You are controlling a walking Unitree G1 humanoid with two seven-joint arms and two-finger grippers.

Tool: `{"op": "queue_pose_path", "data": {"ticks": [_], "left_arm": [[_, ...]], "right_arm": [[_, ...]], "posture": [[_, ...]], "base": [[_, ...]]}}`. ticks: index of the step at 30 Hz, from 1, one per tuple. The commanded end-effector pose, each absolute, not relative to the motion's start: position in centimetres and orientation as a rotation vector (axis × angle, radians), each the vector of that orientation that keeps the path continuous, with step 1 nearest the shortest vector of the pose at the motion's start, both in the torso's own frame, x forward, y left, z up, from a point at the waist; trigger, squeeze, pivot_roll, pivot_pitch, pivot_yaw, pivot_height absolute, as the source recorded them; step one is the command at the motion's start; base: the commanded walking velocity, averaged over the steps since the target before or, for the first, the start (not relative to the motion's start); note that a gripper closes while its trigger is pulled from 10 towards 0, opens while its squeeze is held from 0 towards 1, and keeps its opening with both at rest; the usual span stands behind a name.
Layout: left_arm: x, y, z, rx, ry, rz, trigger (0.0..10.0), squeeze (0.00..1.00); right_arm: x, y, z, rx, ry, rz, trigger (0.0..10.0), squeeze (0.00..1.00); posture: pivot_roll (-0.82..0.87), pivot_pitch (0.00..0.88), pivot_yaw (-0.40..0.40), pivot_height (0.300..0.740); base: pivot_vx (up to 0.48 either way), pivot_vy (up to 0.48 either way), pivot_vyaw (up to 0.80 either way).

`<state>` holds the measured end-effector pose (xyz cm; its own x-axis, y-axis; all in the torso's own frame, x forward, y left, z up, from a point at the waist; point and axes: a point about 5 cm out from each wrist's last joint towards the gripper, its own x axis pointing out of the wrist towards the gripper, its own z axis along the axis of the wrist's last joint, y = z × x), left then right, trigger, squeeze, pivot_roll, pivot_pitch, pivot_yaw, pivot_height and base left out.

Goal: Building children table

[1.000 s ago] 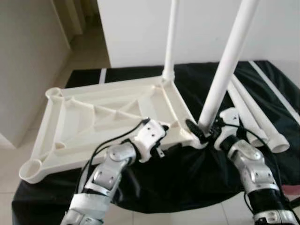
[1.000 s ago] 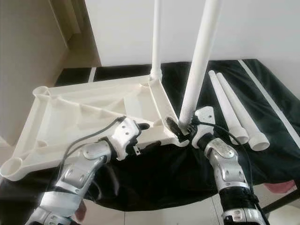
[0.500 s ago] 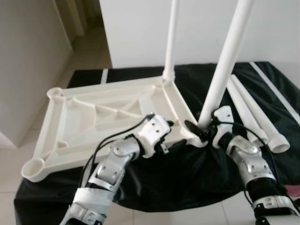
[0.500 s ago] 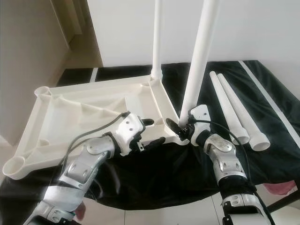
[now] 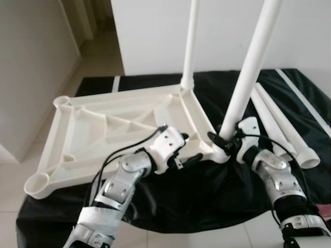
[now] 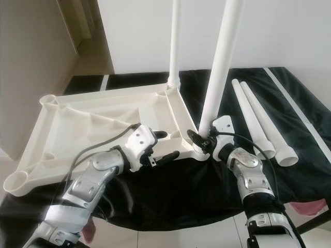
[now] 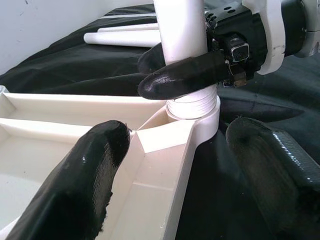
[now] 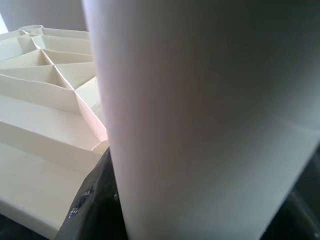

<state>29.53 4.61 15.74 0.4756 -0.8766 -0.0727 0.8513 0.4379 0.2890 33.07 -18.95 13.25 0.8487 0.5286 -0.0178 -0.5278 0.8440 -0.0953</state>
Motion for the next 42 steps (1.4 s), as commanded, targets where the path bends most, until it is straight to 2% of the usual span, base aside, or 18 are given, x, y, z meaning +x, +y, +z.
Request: {"op": "queue_pose_path", "data": {"ticks": [1, 3, 4, 8, 12, 22, 23, 27, 30, 42], "left_arm": [[29.4, 4.7, 15.7, 0.302, -0.090, -1.081, 10.0, 0.00], [29.4, 4.7, 15.6, 0.300, -0.087, -1.081, 10.0, 0.00], [29.3, 4.7, 15.5, 0.297, -0.084, -1.082, 10.0, 0.00], [29.3, 4.7, 15.5, 0.296, -0.082, -1.083, 10.0, 0.00], [29.2, 4.6, 15.4, 0.296, -0.077, -1.091, 10.0, 0.00], [29.0, 4.6, 15.2, 0.294, -0.069, -1.098, 10.0, 0.00], [28.7, 4.6, 15.0, 0.288, -0.064, -1.098, 10.0, 0.00], [28.5, 4.6, 14.9, 0.283, -0.062, -1.098, 10.0, 0.00], [28.4, 4.5, 14.8, 0.275, -0.060, -1.095, 10.0, 0.00], [28.1, 4.3, 14.6, 0.268, -0.053, -1.104, 10.0, 0.00]], "right_arm": [[32.8, -19.0, 12.5, -0.082, 0.027, 0.543, 10.0, 0.00], [32.8, -18.8, 12.3, -0.090, 0.037, 0.488, 10.0, 0.00], [32.9, -18.6, 12.3, -0.102, 0.040, 0.391, 10.0, 0.00], [32.9, -18.4, 12.3, -0.089, 0.043, 0.352, 10.0, 0.00], [32.9, -17.5, 12.3, -0.002, 0.056, 0.188, 10.0, 0.00], [32.0, -15.4, 12.0, 0.103, 0.061, 0.018, 10.0, 0.00], [31.8, -15.1, 12.0, 0.135, 0.056, -0.095, 10.0, 0.00], [31.5, -14.7, 12.0, 0.168, 0.062, -0.191, 10.0, 0.00], [31.4, -13.7, 12.1, 0.196, 0.071, -0.170, 10.0, 0.00], [31.1, -14.0, 12.9, 0.151, 0.051, -0.159, 10.0, 0.02]], "posture": [[-0.04, 0.000, 0.025, 0.740], [-0.04, 0.000, 0.024, 0.740], [-0.05, 0.000, 0.026, 0.740], [-0.05, 0.000, 0.027, 0.740], [-0.05, 0.000, 0.033, 0.740], [-0.05, 0.000, 0.028, 0.740], [-0.05, 0.000, 0.020, 0.740], [-0.04, 0.000, 0.008, 0.740], [-0.04, 0.000, 0.006, 0.740], [-0.05, 0.000, 0.005, 0.740]], "base": [[0.000, 0.000, 0.00], [0.000, 0.000, 0.00], [0.000, 0.000, 0.00], [0.000, 0.000, 0.00], [0.000, 0.000, 0.00], [0.000, 0.000, 0.00], [0.000, 0.000, 0.00], [0.000, 0.000, 0.00], [0.000, 0.000, 0.00], [0.000, 0.000, 0.00]]}}
